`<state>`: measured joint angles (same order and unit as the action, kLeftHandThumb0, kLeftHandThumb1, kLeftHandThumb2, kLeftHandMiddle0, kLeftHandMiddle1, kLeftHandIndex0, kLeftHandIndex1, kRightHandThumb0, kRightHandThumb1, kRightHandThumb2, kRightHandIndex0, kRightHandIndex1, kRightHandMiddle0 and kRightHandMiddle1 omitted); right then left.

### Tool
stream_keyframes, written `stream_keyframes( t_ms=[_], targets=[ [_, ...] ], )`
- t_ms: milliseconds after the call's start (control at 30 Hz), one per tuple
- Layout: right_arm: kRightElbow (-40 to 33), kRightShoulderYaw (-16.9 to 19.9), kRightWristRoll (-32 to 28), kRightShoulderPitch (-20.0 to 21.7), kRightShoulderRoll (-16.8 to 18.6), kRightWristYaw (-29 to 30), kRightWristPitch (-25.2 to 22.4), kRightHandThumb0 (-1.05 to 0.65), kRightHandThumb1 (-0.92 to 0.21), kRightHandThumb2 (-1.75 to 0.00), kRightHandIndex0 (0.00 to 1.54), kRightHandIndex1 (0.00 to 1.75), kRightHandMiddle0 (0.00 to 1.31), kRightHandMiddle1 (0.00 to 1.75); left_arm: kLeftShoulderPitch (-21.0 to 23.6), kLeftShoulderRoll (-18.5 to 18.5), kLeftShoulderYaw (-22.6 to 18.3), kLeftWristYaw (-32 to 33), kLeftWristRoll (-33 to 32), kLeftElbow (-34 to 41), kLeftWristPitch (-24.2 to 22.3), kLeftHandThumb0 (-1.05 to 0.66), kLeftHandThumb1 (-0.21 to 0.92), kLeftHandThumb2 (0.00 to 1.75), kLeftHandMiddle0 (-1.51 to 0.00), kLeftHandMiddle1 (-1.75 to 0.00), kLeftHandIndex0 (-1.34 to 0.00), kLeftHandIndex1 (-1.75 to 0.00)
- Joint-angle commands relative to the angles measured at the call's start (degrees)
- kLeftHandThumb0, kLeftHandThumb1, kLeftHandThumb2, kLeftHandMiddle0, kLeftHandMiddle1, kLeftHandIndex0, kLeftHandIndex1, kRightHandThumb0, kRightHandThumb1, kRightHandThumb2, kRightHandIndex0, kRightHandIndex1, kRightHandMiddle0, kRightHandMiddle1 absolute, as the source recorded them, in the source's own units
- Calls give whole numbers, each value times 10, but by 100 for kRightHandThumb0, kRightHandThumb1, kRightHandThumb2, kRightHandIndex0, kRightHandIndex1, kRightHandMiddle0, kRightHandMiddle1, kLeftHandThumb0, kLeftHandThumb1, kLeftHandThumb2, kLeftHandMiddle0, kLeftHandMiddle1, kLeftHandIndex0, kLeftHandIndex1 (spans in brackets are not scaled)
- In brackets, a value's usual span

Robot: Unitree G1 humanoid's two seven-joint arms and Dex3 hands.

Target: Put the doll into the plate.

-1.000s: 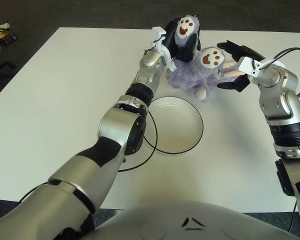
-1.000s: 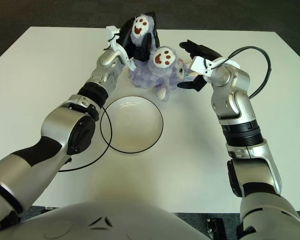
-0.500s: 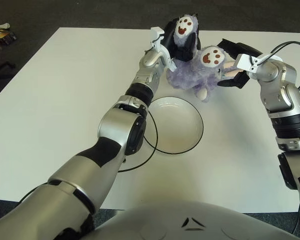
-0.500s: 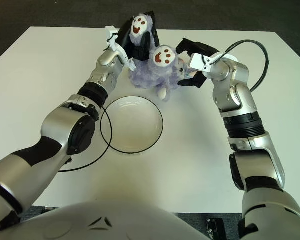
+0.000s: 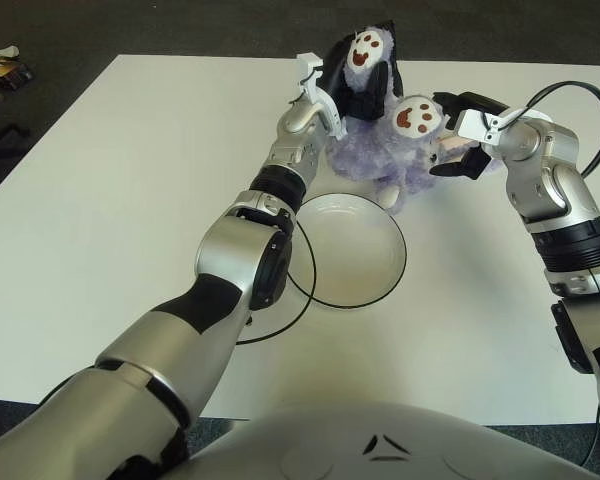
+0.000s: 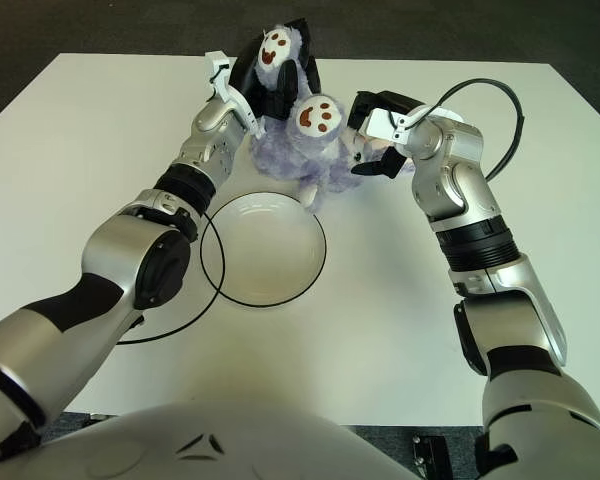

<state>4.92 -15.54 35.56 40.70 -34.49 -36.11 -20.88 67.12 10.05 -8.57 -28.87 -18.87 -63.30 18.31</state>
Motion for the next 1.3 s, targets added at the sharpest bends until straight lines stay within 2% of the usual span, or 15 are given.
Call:
stream_keyframes(
  t_ms=[0,100,200,400,500,600,700,867,1067,1267],
  targets=[
    [-18,-4,4,6,-3,-15,-16,-52,-10,-113,22,109,28,151,-1,67,-11,-15,-20,8,-10,53,16,151,-74,-175,-104,-175],
    [-23,-4,5,6,-1,-22,-34,-50,-10,-114,23,108,30,150,-1,69,-12,-17,-25,10,-19,53,16,150,-74,-175,-104,-175],
    [-35,-12,18,6,-6,-29,-50,-50,-12,-114,27,107,38,148,-1,69,-9,-10,-24,14,-24,53,16,150,-73,-175,-104,-175],
    [-47,-27,42,8,-14,-41,-57,-48,-15,-113,30,105,46,147,-6,70,-3,-3,-19,21,-24,53,16,150,-73,-175,-104,-175],
    [-51,-35,52,9,-18,-50,-57,-47,-32,-101,32,105,67,141,-8,70,1,-3,-15,23,-20,53,17,150,-73,-175,-104,-175],
    [-51,-37,59,10,-18,-51,-59,-47,-35,-99,32,105,75,139,-9,70,3,-6,-14,25,-16,53,17,150,-73,-175,-104,-175],
    [-51,-39,66,11,-17,-52,-65,-47,-34,-102,33,104,79,138,-11,70,5,-13,-15,27,-15,53,17,150,-73,-175,-104,-175],
    [-42,-37,68,19,-14,-55,-69,-49,-29,-110,35,105,82,140,-12,70,4,-33,-21,28,-12,53,17,150,-73,-175,-104,-175],
    [-36,-17,55,17,-1,-32,-85,-50,-27,-117,35,109,80,146,-15,67,11,-36,-13,29,-5,53,16,150,-73,-175,-104,-175],
    [-29,-22,51,24,-10,-49,-78,-47,-33,-116,20,119,70,156,-13,65,13,-57,-19,28,-15,53,16,150,-73,-175,-105,-175]
  ],
)
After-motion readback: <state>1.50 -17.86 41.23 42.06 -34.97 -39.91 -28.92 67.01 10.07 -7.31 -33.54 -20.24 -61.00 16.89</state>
